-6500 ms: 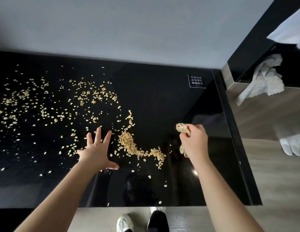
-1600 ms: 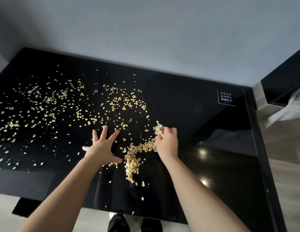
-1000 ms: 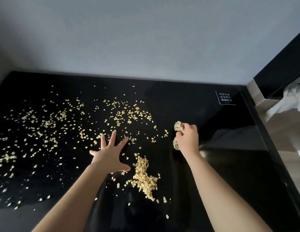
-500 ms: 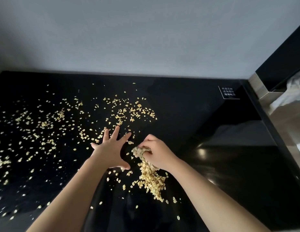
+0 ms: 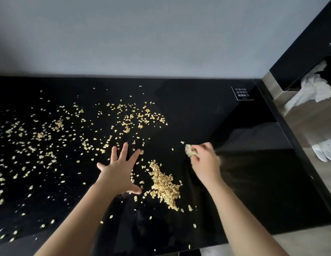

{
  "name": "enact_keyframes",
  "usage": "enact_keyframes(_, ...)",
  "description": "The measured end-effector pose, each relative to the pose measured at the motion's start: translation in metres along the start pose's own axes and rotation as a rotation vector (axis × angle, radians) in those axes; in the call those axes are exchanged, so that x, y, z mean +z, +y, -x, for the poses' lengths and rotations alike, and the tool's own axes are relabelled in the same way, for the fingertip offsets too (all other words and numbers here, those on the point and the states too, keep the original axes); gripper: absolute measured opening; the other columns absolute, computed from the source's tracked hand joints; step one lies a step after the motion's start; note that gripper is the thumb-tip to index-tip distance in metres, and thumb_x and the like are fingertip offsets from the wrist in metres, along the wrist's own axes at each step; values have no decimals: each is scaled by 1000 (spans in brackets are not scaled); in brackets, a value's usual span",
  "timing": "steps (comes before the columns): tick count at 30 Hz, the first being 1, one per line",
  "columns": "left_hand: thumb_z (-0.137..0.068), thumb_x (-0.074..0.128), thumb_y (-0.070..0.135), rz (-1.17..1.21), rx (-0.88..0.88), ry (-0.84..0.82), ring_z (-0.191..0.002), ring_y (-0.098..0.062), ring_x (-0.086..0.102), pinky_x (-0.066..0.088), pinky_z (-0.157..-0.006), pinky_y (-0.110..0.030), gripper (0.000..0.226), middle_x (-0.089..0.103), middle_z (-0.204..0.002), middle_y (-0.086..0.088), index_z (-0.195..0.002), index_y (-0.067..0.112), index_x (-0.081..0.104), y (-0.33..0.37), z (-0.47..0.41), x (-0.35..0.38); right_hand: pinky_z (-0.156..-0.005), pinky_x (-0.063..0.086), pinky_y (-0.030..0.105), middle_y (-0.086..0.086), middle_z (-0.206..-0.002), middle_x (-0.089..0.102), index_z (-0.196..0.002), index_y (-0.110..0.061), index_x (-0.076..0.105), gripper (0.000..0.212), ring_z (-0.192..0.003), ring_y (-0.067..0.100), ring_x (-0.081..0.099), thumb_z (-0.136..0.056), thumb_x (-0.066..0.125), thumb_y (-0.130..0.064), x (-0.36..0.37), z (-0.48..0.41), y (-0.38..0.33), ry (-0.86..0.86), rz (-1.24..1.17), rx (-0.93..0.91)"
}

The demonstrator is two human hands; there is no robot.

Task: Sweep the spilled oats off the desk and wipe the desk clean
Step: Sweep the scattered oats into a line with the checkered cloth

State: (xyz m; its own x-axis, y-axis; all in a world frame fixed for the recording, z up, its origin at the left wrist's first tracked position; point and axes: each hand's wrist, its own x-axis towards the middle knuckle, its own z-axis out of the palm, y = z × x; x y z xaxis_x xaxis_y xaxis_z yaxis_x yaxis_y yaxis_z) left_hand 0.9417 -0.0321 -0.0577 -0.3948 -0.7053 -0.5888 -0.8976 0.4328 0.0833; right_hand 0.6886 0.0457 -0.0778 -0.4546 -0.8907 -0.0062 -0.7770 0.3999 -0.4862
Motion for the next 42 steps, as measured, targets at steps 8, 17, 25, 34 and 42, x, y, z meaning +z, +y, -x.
enact_keyframes(8,-60,77,64,20,7,5,-144,-35,-21,20,-104,-73,129,-31,-155,1,-148,41,-14,-3,1,0,-73,43,6,-5,-108,49,-114,-13,67,25,-87,3,53,-91,58,-9,7,6,-45,-196,-225,-171)
enact_keyframes(17,-59,78,64,19,-9,20,-144,-34,-21,21,-104,-73,130,-30,-155,2,-148,41,-14,-2,-1,2,-82,39,18,2,-120,46,-121,-11,63,29,-94,14,53,-94,53,-12,16,-40,-46,-118,-56,-88)
enact_keyframes(25,-75,76,47,182,-53,130,-148,-27,-8,23,-111,-63,114,-10,-161,1,-152,34,-7,12,27,16,-74,42,8,-5,-102,55,-107,-16,70,22,-89,4,57,-89,58,-10,-16,1,-36,-215,-313,-152)
enact_keyframes(34,-67,76,60,79,-134,24,-144,-37,-19,21,-109,-66,129,-31,-155,-4,-149,32,-20,32,89,53,-76,49,35,7,-101,52,-101,-6,68,16,-84,23,55,-90,58,-10,-54,83,57,100,-52,262)
enact_keyframes(42,-64,82,51,112,-155,21,-145,-35,-17,23,-109,-66,130,-29,-156,-4,-151,33,-13,31,89,63,-52,32,6,5,-115,48,-109,-8,64,20,-73,9,47,-93,55,-14,8,97,-28,13,-192,86)
